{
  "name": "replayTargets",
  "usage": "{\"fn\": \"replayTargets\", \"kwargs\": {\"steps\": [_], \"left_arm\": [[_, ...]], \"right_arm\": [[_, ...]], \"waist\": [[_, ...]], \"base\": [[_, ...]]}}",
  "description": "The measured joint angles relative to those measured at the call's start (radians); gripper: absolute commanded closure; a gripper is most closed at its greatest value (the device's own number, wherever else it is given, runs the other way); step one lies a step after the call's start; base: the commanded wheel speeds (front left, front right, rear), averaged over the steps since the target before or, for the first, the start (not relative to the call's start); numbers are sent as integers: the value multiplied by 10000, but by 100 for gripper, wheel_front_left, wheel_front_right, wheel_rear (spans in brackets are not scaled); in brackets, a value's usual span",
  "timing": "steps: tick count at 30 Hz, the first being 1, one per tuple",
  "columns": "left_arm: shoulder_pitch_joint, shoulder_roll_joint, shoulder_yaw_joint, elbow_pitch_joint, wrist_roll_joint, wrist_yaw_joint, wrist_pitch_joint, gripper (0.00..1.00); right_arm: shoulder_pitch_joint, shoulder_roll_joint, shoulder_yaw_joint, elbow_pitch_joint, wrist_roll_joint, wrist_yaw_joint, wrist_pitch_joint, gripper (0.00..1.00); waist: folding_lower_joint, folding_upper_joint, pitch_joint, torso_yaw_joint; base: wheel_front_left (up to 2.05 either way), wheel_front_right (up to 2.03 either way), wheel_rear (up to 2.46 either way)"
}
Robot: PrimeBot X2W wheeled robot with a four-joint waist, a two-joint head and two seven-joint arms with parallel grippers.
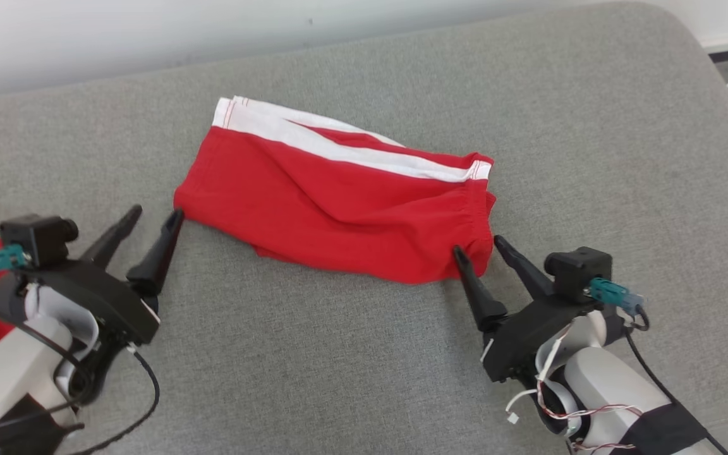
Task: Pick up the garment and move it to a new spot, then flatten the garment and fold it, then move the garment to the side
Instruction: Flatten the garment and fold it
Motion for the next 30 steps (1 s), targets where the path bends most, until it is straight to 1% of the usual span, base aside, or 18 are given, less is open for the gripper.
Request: {"fn": "replayTargets", "kwargs": {"steps": [7,11,13,25,26,27,30], "left_arm": [[-541,-2,79,407,2,-2,2,0],[-859,0,67,656,54,-4,59,0],[-985,2,-6,750,75,-4,165,0],[-1718,-186,-414,1246,132,-12,798,0],[-1787,-203,-403,1304,102,-12,846,26],[-1848,-211,-405,1321,69,-12,871,100],[-1883,-196,-500,1315,69,-6,903,100]], "right_arm": [[-289,322,242,-150,-362,-167,167,0],[-528,483,313,-174,-571,-176,221,0],[-569,539,351,-174,-725,-257,261,0],[-989,842,326,52,-1218,-293,336,0],[-1030,884,328,105,-1277,-293,334,53],[-1100,917,343,136,-1298,-293,339,100],[-1192,959,334,347,-1342,-339,347,100]], "waist": [[1,1,443,-84],[1,1,710,-216],[1,1,853,-296],[0,1,1768,-697],[0,1,1830,-710],[0,2,1877,-719],[1,1,1912,-723]], "base": [[0,0,0],[0,0,0],[0,0,0],[0,0,0],[0,0,0],[0,0,0],[0,0,0]]}}
